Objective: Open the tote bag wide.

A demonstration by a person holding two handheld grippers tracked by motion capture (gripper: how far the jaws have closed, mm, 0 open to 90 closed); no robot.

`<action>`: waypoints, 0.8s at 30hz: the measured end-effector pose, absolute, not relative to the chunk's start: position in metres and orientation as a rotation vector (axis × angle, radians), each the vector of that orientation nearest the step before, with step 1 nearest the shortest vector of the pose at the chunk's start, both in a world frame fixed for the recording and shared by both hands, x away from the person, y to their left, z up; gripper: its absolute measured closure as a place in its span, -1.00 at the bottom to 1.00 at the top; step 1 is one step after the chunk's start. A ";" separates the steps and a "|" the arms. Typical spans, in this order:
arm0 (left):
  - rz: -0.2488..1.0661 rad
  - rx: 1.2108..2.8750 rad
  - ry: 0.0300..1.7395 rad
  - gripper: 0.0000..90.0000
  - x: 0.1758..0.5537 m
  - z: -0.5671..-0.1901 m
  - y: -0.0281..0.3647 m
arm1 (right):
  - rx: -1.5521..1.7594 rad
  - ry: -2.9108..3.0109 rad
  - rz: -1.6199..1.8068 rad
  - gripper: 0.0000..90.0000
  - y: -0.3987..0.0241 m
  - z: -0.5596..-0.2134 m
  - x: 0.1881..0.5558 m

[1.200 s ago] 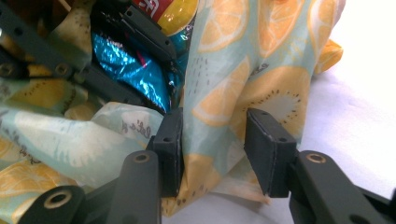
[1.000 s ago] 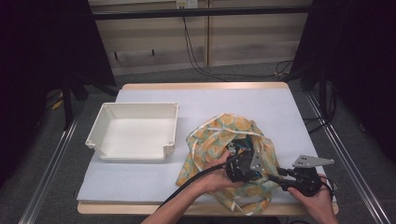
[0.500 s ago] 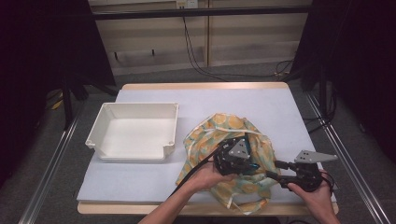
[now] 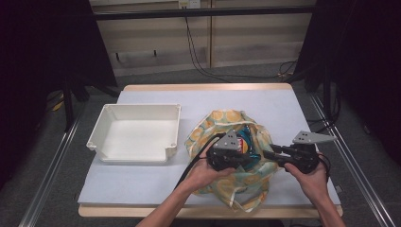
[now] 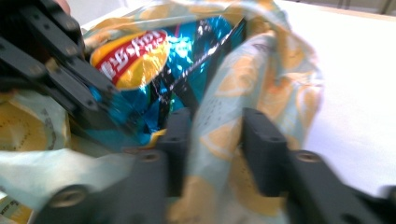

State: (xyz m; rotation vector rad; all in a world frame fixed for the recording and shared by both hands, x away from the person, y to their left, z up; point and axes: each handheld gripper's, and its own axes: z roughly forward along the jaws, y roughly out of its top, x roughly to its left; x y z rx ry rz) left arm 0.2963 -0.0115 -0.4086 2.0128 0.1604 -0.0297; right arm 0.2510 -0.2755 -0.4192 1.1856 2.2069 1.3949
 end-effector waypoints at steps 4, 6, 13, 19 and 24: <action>-0.030 1.957 0.165 0.97 0.294 -0.401 -0.003 | 1.174 2.257 1.372 0.96 -0.270 -0.430 0.254; -0.021 1.923 0.171 0.97 0.294 -0.397 0.001 | 1.181 2.255 1.367 0.99 -0.272 -0.434 0.255; -0.035 1.815 0.182 0.97 0.296 -0.385 0.017 | 1.195 2.268 1.335 1.00 -0.277 -0.443 0.256; -0.036 1.775 0.177 0.97 0.299 -0.376 0.028 | 1.222 2.286 1.256 1.00 -0.279 -0.453 0.258; -0.038 1.742 0.176 0.97 0.298 -0.371 0.033 | 1.248 2.290 1.227 1.00 -0.282 -0.459 0.259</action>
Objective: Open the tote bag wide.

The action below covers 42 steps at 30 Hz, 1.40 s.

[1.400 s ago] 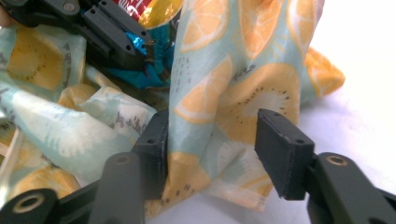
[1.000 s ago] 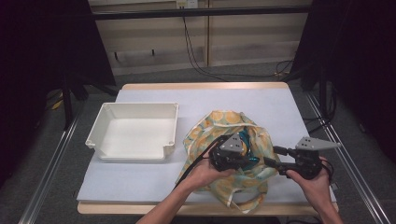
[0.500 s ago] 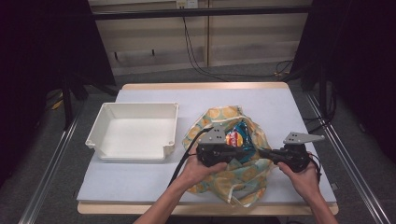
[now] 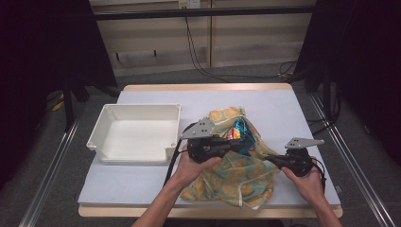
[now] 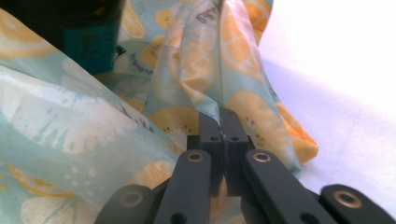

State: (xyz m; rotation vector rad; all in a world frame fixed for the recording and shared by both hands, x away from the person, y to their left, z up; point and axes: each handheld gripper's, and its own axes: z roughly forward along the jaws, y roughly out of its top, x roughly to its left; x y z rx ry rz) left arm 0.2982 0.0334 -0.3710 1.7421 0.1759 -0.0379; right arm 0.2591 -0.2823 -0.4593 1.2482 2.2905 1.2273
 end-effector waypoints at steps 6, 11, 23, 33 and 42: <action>-0.040 1.764 0.144 0.97 0.293 -0.374 0.031 | 1.169 2.271 1.303 0.55 -0.275 -0.444 0.253; -0.036 1.794 0.126 0.97 0.287 -0.379 0.030 | 1.114 2.218 1.351 0.25 -0.271 -0.423 0.253; -0.068 1.852 0.101 0.97 0.280 -0.386 0.038 | 1.125 2.173 1.315 -0.10 -0.263 -0.405 0.303; -0.088 1.878 0.073 0.97 0.273 -0.392 0.039 | 1.088 2.263 1.435 0.92 -0.240 -0.404 0.336; -0.097 1.879 0.051 0.97 0.272 -0.391 0.041 | 1.202 2.203 1.379 1.00 -0.252 -0.414 0.361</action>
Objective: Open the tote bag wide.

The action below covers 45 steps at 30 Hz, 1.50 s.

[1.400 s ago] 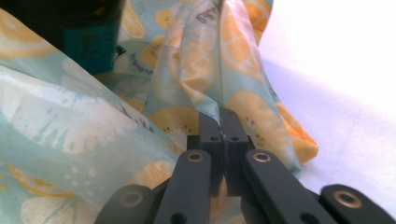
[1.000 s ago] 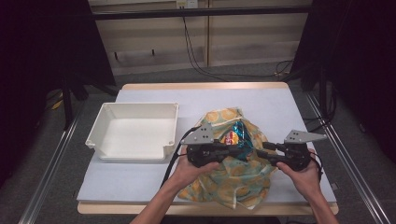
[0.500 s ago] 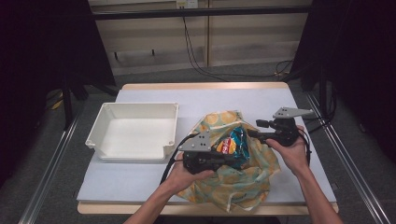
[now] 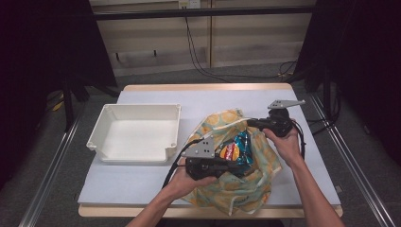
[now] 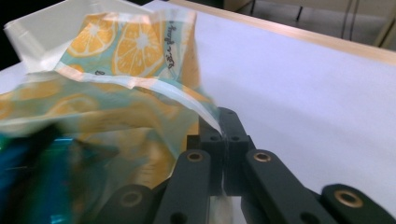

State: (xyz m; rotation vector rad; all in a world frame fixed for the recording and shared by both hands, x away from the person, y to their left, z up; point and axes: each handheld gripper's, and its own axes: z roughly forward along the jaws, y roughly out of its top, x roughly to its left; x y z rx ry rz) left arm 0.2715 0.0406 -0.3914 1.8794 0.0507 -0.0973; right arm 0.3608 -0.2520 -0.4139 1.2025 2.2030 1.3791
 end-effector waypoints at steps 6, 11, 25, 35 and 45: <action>-0.096 1.871 0.051 0.97 0.274 -0.388 0.044 | 1.301 2.162 1.358 1.00 -0.274 -0.427 0.369; -0.062 1.837 0.086 0.97 0.283 -0.380 0.043 | 1.245 2.174 1.373 0.54 -0.269 -0.427 0.359; -0.057 1.767 0.203 0.97 0.316 -0.368 0.038 | 1.190 2.145 1.360 -0.11 -0.267 -0.407 0.326; -0.034 1.760 0.238 0.97 0.331 -0.356 0.033 | 1.177 2.130 1.395 -0.13 -0.270 -0.407 0.304; -0.008 1.741 0.258 0.97 0.339 -0.344 0.029 | 1.165 2.158 1.395 -0.15 -0.270 -0.413 0.285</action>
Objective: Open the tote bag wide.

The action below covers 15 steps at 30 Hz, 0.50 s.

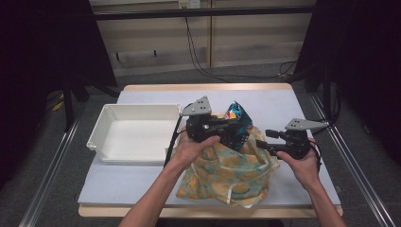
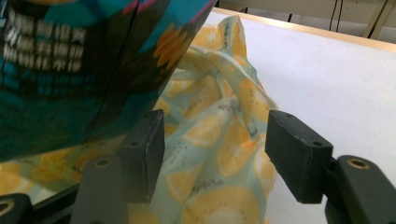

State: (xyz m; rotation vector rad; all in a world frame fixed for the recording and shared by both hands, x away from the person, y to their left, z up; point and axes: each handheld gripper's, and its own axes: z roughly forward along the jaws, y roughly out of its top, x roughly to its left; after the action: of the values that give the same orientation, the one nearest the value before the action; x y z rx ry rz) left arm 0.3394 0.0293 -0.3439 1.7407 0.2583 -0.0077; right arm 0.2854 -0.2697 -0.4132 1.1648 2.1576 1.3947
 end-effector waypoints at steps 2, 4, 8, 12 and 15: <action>-0.013 1.733 0.255 0.97 0.341 -0.341 0.028 | 1.164 2.168 1.379 -0.16 -0.270 -0.415 0.282; -0.007 1.734 0.252 0.97 0.342 -0.336 0.027 | 1.164 2.171 1.374 -0.16 -0.270 -0.416 0.279; 0.000 1.718 0.250 0.97 0.346 -0.330 0.026 | 1.159 2.167 1.383 -0.19 -0.270 -0.420 0.275; 0.007 1.724 0.248 0.97 0.348 -0.326 0.025 | 1.154 2.155 1.396 -0.28 -0.271 -0.418 0.270; 0.004 1.715 0.255 0.97 0.351 -0.323 0.024 | 1.149 2.137 1.419 -0.31 -0.274 -0.416 0.267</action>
State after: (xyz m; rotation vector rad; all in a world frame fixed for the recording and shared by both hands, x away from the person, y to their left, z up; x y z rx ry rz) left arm 0.3508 0.0245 -0.3229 1.7147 0.2550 0.0038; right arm 0.2674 -0.2741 -0.4165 1.1491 2.1370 1.4189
